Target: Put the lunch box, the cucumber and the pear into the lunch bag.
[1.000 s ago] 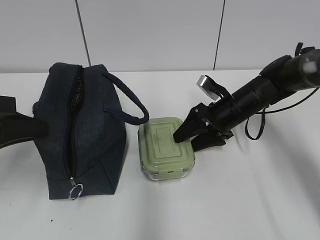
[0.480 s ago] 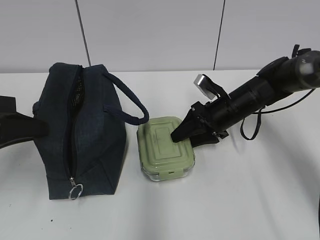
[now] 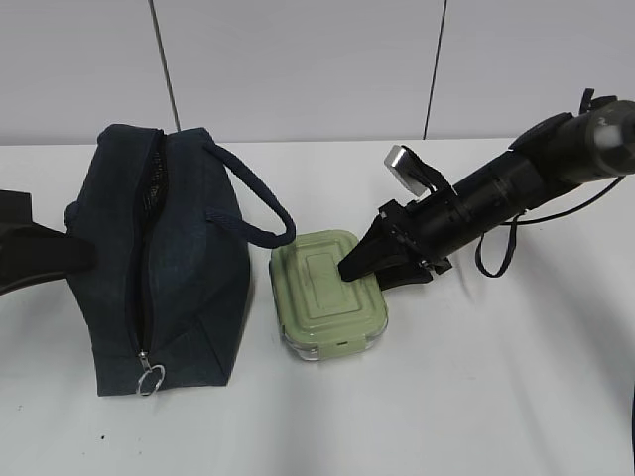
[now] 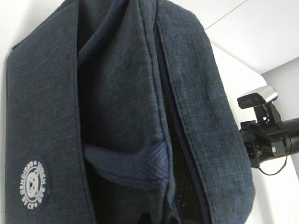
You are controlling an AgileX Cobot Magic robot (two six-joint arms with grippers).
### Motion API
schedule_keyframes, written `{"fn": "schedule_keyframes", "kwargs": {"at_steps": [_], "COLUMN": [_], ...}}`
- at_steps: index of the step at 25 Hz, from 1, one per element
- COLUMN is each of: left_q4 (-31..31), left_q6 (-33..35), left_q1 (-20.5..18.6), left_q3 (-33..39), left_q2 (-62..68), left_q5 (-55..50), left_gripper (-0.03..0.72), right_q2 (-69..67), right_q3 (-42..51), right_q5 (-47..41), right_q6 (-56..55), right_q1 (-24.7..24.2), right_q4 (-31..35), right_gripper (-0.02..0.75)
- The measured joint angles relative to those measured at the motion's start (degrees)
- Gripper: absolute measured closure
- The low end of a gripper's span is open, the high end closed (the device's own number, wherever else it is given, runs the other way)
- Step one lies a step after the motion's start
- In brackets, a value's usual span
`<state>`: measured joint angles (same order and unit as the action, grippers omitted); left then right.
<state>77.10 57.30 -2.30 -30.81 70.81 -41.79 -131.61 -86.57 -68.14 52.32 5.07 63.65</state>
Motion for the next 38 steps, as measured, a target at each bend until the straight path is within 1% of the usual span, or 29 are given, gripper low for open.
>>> {"fn": "schedule_keyframes", "kwargs": {"at_steps": [15,19,28,38], "left_q4": [0.00,0.00,0.00,0.00], "left_q6": [0.01,0.01,0.01,0.01], "left_q1": [0.00,0.00,0.00,0.00], "left_q3": [0.00,0.00,0.00,0.00], "left_q2": [0.00,0.00,0.00,0.00], "left_q5": [0.00,0.00,-0.05,-0.05], "left_gripper": [0.703,0.703,0.703,0.703], "right_q2": [0.12,1.37,2.77,2.77], "right_q3": [0.00,0.00,-0.11,-6.74], "right_q5": [0.00,0.85,1.46,1.60], "right_q6": [0.23,0.58,0.80,-4.50], "right_q1": [0.00,0.00,-2.20,-2.44], "right_q4": [0.30,-0.62,-1.72,-2.06], "right_gripper": [0.336,0.338,0.340,0.340]}}
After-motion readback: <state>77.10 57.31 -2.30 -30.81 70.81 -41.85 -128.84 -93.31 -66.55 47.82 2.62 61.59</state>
